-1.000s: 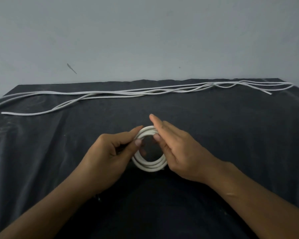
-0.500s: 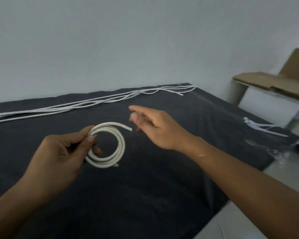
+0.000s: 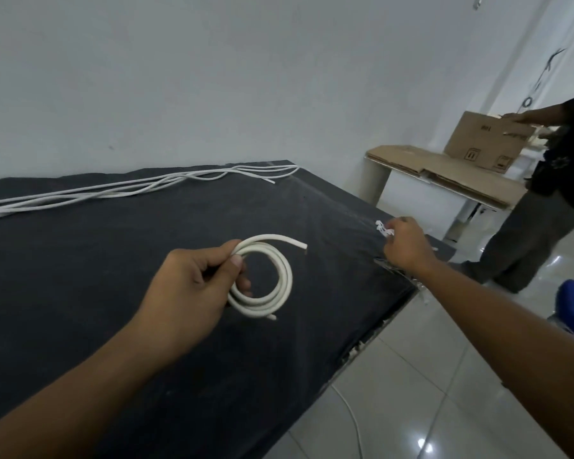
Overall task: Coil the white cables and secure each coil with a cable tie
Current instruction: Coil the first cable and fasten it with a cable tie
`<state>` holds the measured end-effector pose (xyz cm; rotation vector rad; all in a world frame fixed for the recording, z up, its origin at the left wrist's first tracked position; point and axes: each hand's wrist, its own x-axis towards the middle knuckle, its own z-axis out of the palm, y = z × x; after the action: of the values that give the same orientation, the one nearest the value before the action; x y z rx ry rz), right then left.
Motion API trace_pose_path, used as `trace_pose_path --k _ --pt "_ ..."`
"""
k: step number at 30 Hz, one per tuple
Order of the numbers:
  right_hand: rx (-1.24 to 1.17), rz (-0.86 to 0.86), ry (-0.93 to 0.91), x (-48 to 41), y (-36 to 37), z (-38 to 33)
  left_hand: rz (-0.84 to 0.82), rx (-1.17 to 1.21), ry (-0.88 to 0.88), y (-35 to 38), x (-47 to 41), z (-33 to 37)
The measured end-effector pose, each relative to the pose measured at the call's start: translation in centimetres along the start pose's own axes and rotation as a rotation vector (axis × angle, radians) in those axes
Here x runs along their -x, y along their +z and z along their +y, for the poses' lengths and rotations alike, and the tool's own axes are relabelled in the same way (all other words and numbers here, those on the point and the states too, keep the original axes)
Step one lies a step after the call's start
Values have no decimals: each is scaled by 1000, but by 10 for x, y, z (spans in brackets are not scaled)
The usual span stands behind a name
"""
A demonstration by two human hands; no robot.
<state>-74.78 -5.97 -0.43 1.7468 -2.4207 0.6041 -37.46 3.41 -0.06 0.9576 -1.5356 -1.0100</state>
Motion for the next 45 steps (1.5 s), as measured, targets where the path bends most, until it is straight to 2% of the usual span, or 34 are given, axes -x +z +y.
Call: trace_pose_path --k 5,10,24,30,34,39,42,45 --pt "144 -148 77 -18 -3 31 -29 10 1 21 -5 0" --pt "128 -123 71 -28 0 40 -19 10 -31 24 -8 -5" --pt "100 -161 -178 -18 -8 33 18 20 -43 -5 -1 -9" --pt "-131 -210 -283 -14 -27 -5 65 20 -36 -47 7 -12" --pt "-344 -241 -336 3 -27 -59 143 -13 -40 -83 19 -17" --pt "-890 -426 -391 49 -29 -164 246 -49 -56 -130 38 -18" --pt "-1249 -532 -546 85 -34 -227 328 -108 -65 -157 49 -18" --pt "-1363 -563 -800 123 -34 -281 403 -208 -75 -180 57 -20"
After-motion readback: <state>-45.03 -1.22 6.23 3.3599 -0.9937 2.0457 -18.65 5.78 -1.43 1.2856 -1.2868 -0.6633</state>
